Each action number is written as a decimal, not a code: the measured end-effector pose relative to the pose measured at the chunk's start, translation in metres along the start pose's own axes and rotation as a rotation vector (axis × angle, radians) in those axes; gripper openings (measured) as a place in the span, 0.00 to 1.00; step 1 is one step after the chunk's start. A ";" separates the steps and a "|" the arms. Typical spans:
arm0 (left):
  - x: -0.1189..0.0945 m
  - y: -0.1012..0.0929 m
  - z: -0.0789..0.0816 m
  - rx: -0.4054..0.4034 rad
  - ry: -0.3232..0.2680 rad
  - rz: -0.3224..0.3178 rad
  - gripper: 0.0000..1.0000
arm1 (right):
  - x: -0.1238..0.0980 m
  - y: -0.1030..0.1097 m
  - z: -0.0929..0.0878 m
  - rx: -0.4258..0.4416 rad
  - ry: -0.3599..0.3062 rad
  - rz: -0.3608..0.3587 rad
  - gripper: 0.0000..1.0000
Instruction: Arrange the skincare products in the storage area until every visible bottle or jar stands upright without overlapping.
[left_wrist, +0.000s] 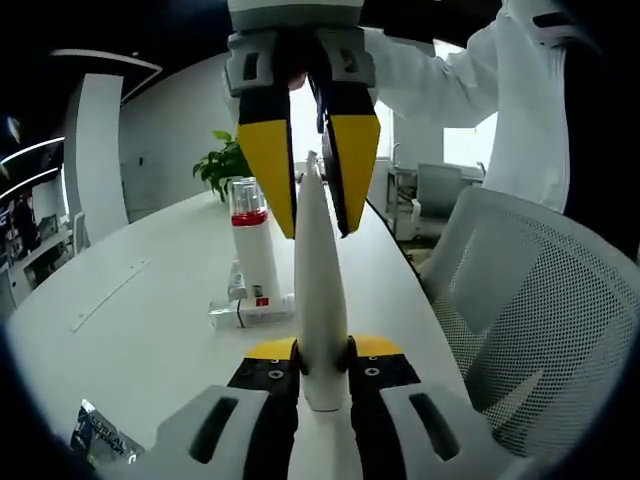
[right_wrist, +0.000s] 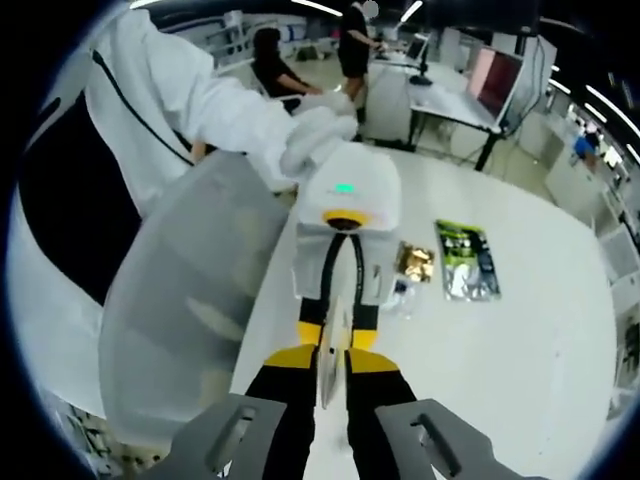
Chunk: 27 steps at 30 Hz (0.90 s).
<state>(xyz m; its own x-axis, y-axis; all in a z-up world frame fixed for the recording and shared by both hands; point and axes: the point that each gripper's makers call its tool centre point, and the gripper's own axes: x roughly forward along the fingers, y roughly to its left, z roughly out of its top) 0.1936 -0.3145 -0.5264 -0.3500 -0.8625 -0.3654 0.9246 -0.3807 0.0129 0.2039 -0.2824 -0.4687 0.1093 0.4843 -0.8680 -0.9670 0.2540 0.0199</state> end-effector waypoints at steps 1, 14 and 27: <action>0.000 0.000 0.000 -0.001 0.000 -0.001 0.13 | 0.002 -0.001 0.000 -0.004 0.005 -0.002 0.01; 0.001 0.002 0.001 0.017 0.002 0.000 0.16 | 0.007 -0.002 -0.004 -0.004 0.067 0.011 0.00; -0.004 0.001 0.010 0.014 -0.009 0.017 0.17 | 0.006 0.000 -0.005 -0.013 0.083 0.001 0.00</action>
<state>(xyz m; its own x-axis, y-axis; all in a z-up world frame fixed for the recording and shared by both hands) 0.1942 -0.3149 -0.5160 -0.3355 -0.8719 -0.3566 0.9283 -0.3703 0.0321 0.2038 -0.2836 -0.4764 0.0889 0.4135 -0.9062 -0.9701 0.2423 0.0154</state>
